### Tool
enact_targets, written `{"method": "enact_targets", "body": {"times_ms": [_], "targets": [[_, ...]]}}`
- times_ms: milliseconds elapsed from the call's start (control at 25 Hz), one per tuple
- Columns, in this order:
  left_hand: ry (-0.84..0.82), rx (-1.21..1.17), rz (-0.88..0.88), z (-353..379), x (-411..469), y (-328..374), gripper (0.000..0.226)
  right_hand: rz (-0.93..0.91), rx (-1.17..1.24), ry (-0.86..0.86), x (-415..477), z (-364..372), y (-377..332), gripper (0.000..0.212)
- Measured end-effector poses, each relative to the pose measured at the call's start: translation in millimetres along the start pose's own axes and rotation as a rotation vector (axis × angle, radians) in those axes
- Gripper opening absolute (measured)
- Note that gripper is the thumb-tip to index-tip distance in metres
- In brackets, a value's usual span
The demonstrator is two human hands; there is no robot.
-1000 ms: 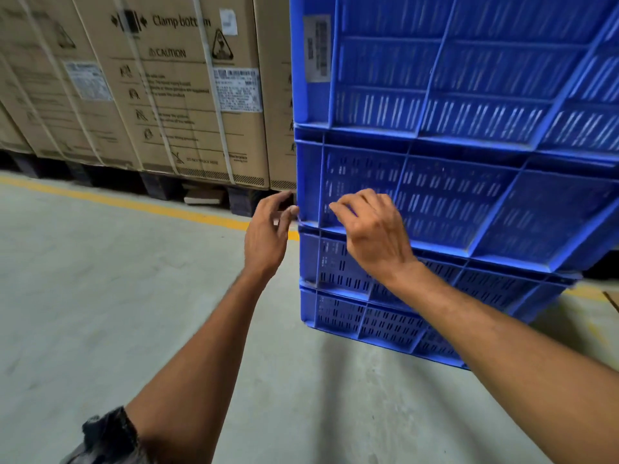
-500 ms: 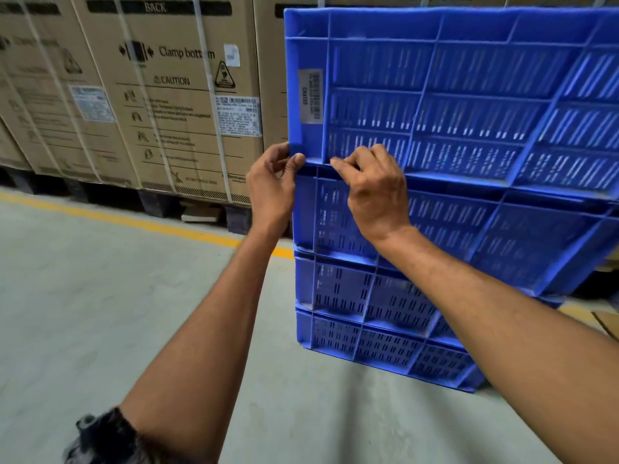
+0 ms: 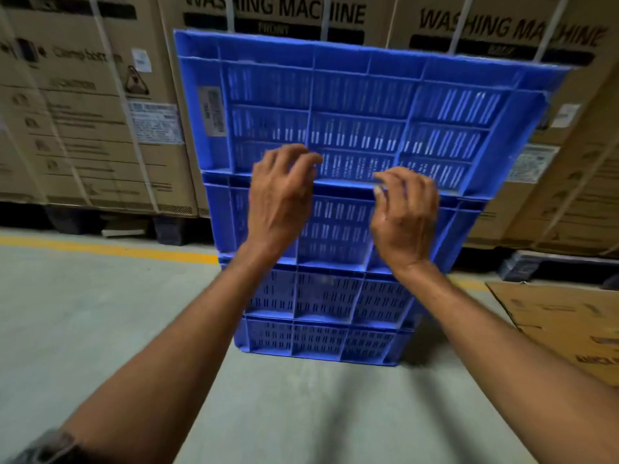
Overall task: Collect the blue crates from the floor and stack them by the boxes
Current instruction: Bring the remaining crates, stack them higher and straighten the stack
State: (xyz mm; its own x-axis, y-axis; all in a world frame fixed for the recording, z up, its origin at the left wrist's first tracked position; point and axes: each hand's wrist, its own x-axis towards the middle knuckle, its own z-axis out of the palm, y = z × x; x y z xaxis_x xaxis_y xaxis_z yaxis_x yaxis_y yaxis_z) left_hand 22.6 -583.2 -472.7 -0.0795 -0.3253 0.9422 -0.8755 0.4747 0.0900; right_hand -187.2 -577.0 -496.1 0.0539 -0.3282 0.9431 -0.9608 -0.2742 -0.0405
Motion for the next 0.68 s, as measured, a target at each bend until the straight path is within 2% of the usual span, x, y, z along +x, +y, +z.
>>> {"method": "enact_targets", "body": {"times_ms": [40,120,320,400,480,560,640,680], "targets": [[-0.084,-0.003,0.133,17.9,3.8,24.1,0.021,0.104,-0.047,0.001,-5.7,-8.7,28.7,0.017],[-0.186,0.013,0.22,49.9,4.9,58.0,0.023,0.157,-0.11,-0.016,-17.2,-14.4,69.1,0.018],[0.001,0.053,0.068,82.9,-15.6,72.8,0.011,0.071,-0.035,0.072,-20.1,-6.9,87.7,0.013],[-0.019,0.047,0.001,75.3,-8.3,84.6,0.031,0.157,0.054,0.004,-11.6,-19.7,81.7,0.019],[-0.015,-0.06,-0.034,56.4,25.3,104.1,0.037,0.231,0.128,0.042,12.0,-46.4,66.9,0.024],[0.09,-0.147,-0.015,37.3,92.6,127.5,0.029,0.185,0.147,0.129,74.1,-73.6,63.6,0.021],[0.159,-0.117,-0.05,20.9,170.9,138.3,0.026,0.122,0.163,0.044,147.3,-79.1,61.1,0.026],[0.12,-0.063,-0.122,16.7,208.1,134.8,0.027,0.112,0.147,-0.083,179.7,-74.8,59.1,0.033]]}}
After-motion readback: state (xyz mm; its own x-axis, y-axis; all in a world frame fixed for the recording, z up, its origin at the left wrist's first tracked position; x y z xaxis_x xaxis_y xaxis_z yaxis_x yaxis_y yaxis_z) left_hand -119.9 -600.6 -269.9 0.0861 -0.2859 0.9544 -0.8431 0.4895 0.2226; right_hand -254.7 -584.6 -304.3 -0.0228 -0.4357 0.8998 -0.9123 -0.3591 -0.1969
